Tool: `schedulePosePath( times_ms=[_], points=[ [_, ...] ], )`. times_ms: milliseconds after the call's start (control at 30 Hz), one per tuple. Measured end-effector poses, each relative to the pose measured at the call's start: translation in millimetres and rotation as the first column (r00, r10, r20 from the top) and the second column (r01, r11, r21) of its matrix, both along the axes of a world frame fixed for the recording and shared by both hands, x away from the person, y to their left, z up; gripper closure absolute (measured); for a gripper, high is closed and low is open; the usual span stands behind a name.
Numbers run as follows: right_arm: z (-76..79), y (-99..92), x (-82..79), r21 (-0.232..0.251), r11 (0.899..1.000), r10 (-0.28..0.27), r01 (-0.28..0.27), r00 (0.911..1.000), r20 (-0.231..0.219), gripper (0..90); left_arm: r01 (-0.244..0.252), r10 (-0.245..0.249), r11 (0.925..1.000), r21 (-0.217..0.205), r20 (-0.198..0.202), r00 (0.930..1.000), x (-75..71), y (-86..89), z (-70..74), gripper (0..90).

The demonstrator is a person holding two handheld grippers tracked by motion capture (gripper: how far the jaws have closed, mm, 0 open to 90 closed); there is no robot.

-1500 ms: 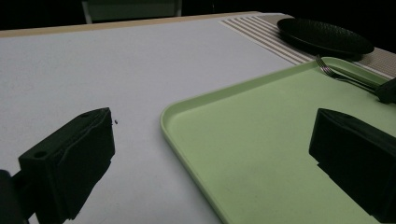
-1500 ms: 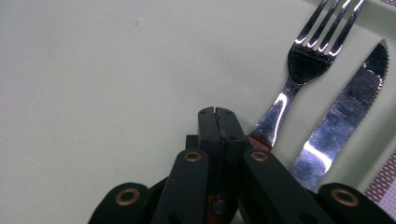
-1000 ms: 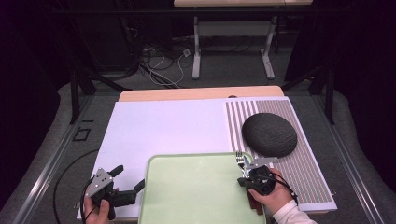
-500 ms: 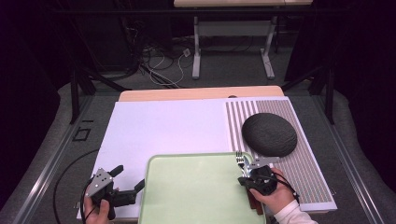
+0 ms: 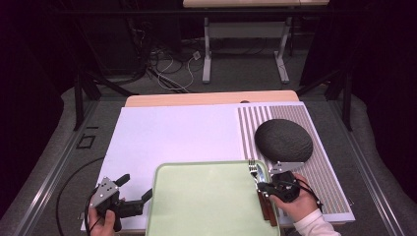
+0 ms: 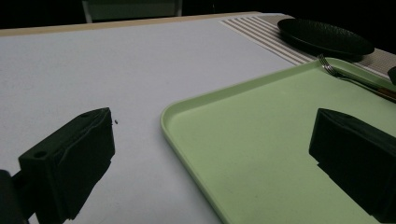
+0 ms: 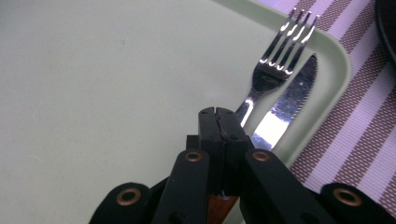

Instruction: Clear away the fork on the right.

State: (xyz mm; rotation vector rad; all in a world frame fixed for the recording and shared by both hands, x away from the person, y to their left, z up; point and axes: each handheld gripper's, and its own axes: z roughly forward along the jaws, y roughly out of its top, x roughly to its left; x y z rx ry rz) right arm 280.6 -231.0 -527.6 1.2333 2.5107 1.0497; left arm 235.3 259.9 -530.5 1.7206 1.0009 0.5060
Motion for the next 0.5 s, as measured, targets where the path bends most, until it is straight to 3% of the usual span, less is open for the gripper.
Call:
schedulePosePath(
  times_ms=[500],
  points=[
    [5.3, -23.1, 7.3, -0.009, 0.999, -0.045, 0.045, 0.9990, 0.004, 83.6, 0.001, -0.001, 1.0000, 0.002, -0.003, 1.0000, 0.1, -0.1, -0.2, 0.4]
  ],
)
